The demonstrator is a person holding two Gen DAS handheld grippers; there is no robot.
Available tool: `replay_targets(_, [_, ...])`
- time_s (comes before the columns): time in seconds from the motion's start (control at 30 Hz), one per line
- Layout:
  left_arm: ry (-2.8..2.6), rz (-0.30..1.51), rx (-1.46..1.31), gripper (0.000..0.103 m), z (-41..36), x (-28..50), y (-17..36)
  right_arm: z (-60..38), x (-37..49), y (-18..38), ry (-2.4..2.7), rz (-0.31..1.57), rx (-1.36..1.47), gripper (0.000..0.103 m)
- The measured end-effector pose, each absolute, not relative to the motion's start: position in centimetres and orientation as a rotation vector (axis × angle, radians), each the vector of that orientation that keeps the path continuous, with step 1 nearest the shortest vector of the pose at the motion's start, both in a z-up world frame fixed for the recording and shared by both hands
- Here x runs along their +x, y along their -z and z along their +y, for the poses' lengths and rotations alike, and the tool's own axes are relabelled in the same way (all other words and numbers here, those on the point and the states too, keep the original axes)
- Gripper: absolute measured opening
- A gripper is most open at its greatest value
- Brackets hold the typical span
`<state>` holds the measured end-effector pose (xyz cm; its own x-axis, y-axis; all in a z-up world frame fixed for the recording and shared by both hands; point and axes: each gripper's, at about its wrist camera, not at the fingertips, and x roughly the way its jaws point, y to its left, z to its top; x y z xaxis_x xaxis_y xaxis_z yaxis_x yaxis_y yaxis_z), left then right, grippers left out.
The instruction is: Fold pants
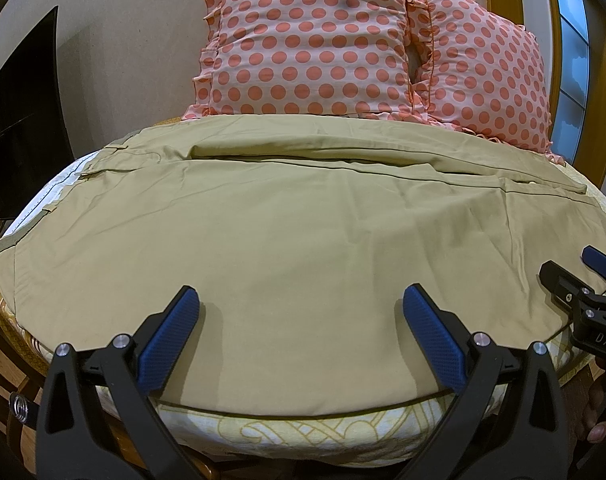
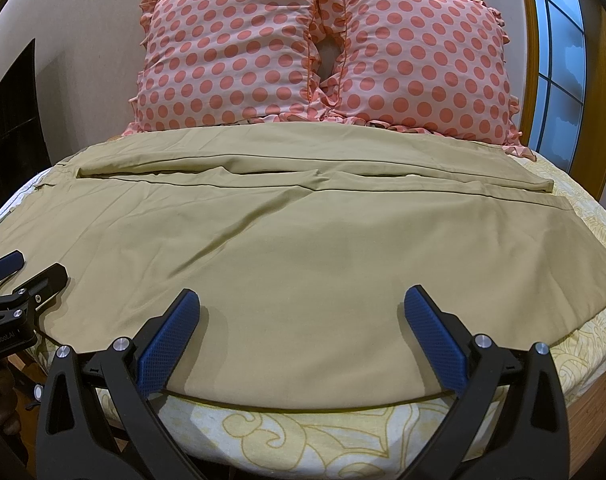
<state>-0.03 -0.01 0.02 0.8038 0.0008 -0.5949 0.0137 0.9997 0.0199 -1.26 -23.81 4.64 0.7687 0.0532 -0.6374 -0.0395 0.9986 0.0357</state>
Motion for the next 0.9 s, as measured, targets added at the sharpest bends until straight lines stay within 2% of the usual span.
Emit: replay_targets(0.9, [0.009, 0.646, 0.025, 0.101, 0.0, 0.07, -0.04, -23.6, -1.79, -4.06, -0.047, 0.67, 0.022, 0.102])
